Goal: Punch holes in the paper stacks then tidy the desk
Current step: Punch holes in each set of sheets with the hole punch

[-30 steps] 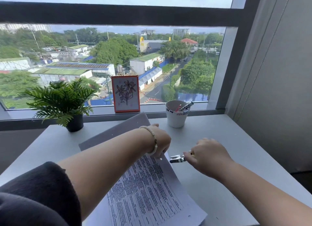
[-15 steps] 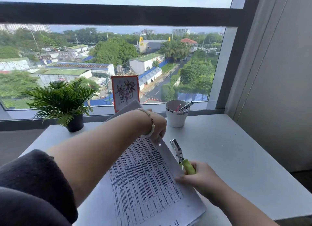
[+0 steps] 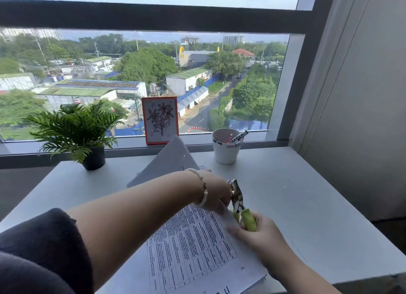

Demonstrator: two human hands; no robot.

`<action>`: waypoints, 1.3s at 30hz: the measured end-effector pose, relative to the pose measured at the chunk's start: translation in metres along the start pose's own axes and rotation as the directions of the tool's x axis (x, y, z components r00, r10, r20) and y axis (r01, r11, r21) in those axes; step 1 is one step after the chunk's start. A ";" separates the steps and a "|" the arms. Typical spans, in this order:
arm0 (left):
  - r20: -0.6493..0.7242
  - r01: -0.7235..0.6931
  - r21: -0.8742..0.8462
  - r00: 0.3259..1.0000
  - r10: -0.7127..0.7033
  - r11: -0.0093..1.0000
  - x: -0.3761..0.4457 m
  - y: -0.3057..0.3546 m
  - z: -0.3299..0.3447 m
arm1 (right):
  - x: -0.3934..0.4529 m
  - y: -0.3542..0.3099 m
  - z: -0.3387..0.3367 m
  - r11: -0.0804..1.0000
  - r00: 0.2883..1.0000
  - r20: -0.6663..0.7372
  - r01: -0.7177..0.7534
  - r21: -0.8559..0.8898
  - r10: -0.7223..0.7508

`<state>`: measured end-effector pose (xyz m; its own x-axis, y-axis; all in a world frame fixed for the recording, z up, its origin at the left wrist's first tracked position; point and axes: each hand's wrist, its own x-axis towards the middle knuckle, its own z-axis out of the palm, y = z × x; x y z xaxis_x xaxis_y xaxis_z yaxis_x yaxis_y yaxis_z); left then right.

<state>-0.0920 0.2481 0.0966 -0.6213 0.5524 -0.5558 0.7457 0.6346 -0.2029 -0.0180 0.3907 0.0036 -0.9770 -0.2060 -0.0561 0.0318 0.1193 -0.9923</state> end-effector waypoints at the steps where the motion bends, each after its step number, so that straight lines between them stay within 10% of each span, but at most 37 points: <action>1: -0.062 0.019 -0.051 0.998 -0.022 0.999 0.003 -0.003 0.005 | 0.002 -0.001 -0.005 1.000 1.000 0.007 -0.004 -0.010 0.004; 8: -0.156 0.113 -0.065 0.980 -0.121 0.992 -0.007 0.000 0.014 | 0.006 -0.027 -0.070 0.909 0.991 0.095 -0.047 -0.414 0.095; 12: -0.167 0.115 -0.050 0.978 -0.121 0.992 -0.001 0.001 0.012 | 0.003 -0.037 -0.078 0.294 0.990 0.138 0.130 -0.947 0.007; 15: -0.179 0.103 -0.027 0.978 -0.106 0.994 -0.001 0.004 0.010 | -0.002 -0.044 -0.063 0.106 0.981 0.173 0.183 -0.977 -0.093; 25: -0.151 0.138 -0.095 0.977 -0.152 0.986 -0.007 0.003 0.008 | -0.006 -0.038 -0.038 -0.022 0.921 0.210 0.215 -0.976 -0.329; 39: -0.149 0.112 0.056 0.983 -0.103 0.992 -0.014 0.006 0.000 | 0.010 -0.052 -0.039 0.081 0.945 0.208 0.193 -0.978 0.254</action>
<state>-0.0786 0.2445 0.1034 -0.7236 0.5585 -0.4055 0.6835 0.6612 -0.3091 -0.0375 0.4207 0.0593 -0.8710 -0.3662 -0.3275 -0.3926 0.9196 0.0160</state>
